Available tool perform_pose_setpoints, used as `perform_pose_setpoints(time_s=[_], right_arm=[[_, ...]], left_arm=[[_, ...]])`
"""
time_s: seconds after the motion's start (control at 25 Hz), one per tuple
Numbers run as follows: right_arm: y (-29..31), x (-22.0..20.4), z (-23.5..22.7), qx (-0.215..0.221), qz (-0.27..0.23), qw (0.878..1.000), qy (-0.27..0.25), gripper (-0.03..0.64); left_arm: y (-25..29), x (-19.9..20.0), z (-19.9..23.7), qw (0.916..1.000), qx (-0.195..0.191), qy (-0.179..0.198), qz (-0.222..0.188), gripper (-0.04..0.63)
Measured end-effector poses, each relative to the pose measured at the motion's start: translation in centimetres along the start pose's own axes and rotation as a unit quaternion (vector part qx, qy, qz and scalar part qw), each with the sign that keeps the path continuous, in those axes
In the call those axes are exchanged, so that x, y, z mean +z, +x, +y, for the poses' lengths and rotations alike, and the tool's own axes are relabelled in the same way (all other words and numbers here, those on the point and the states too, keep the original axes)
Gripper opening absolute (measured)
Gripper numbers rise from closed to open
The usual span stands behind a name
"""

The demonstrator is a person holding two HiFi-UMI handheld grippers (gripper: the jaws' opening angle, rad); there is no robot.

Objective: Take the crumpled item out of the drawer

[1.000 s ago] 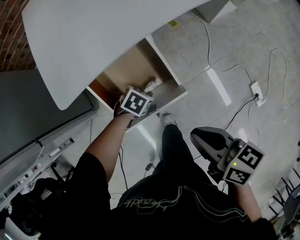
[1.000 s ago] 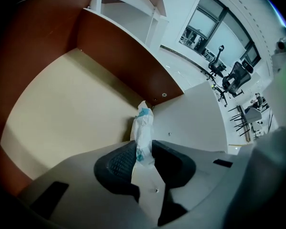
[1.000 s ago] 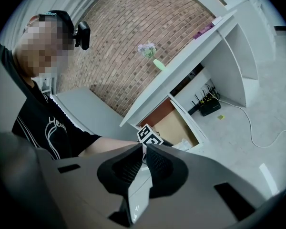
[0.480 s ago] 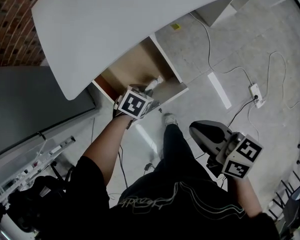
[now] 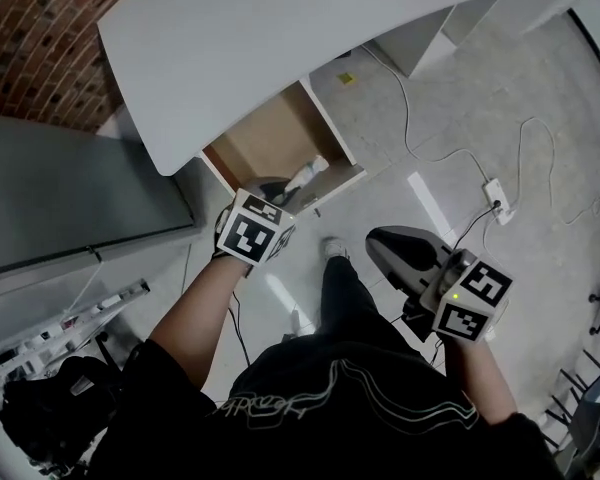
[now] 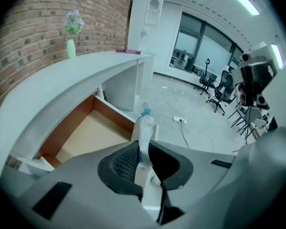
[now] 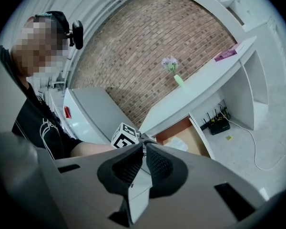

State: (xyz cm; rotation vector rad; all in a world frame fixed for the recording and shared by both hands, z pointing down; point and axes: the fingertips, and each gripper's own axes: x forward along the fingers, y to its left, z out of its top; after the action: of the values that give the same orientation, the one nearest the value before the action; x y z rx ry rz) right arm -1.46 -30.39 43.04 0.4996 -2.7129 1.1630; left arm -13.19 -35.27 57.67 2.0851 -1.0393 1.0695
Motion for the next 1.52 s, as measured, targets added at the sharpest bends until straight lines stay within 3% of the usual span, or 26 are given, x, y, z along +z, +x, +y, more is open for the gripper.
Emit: perform_pose_setpoints(time_s=[0.2,0.36,0.72,1.12,1.52], right_arm=[[-2.7,0.5,4.6,0.005,-0.003,0.999,-0.048,0.052],[-4.2,1.6,8.5,-0.004,-0.010,0.996,-0.087,0.054],[-6.6,1.1,17.0,0.021,-0.040,0.993,-0.111,0.054],[-10.2,2.7,22.8,0.013,-0.071,0.988,-0.137,0.052],[-12.1,1.8,24.9,0.011,-0.073,0.986,-0.151,0.052]], left_arm=[[-8.2,2.3,-5.3,0.9973,0.001,-0.002,-0.074,0.074],[-15.2,3.1,-9.4,0.9924,-0.016,-0.024,-0.120,0.074],[-27.7,3.9,-15.9,0.9698,-0.044,-0.082,-0.225,0.074],[-34.4,2.9,-20.2,0.9521,-0.069,-0.120,-0.273,0.074],[-36.8,2.7,-23.0,0.9481,-0.074,-0.108,-0.290,0.074]])
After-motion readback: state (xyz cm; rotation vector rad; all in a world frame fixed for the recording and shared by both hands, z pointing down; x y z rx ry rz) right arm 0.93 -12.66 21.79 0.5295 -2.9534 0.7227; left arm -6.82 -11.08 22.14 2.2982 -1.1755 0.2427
